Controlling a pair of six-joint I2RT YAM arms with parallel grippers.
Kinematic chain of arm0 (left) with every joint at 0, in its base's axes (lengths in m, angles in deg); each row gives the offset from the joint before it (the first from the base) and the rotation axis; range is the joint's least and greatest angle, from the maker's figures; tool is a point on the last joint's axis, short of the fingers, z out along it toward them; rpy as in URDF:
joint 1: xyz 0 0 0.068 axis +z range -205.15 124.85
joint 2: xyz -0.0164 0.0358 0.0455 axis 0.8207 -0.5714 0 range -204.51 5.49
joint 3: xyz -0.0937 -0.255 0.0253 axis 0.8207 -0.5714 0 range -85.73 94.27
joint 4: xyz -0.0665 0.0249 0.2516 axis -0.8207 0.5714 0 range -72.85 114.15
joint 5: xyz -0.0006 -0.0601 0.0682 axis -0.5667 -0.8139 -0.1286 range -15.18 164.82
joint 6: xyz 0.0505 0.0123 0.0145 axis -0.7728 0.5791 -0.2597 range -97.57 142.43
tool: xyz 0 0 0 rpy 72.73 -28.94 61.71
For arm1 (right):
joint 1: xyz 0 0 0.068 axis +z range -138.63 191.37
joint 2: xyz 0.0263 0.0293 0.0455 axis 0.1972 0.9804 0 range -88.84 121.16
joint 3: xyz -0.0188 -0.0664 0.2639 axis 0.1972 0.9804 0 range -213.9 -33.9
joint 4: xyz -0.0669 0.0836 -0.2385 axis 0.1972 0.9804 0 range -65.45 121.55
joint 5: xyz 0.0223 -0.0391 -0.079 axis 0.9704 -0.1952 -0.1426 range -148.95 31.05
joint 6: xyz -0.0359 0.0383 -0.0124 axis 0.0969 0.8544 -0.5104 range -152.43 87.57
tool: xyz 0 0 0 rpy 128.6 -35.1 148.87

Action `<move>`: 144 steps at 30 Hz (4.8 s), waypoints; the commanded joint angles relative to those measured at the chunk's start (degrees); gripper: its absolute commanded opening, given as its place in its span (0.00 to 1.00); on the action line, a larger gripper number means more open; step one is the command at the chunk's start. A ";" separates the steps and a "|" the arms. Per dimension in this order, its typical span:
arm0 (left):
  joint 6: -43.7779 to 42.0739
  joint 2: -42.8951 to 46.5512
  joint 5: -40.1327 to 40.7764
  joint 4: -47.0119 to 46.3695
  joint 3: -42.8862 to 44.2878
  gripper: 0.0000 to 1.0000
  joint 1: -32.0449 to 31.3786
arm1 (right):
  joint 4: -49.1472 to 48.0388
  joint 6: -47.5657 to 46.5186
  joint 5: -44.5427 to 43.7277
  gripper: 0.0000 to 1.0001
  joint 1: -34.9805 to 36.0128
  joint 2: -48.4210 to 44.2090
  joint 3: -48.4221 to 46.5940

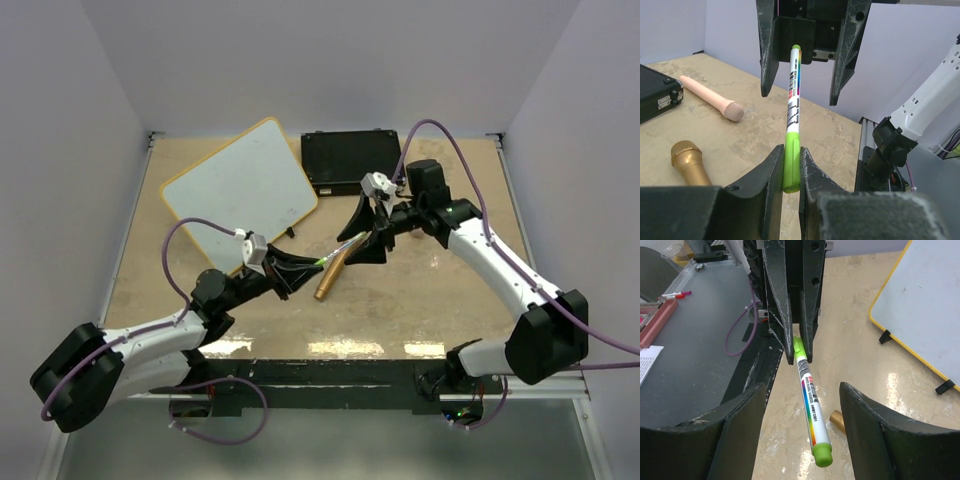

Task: Write a sentence on the whiteboard
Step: Pass from the left arm to the right, then insert the whiteboard marker at the pen cap, then place the pen cap at the center of the board.

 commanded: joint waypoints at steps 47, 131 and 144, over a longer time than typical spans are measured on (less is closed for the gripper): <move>-4.70 -1.31 -2.50 1.76 5.42 0.00 -0.46 | 7.75 -6.39 -0.41 0.42 2.90 2.88 -3.63; -3.22 -51.75 22.10 32.43 50.66 0.00 6.31 | -8.86 2.75 -15.80 0.00 -19.51 -12.32 7.27; -1.89 -63.89 26.77 40.34 63.60 0.05 6.75 | -8.69 2.75 -15.09 0.00 -21.18 -11.71 7.36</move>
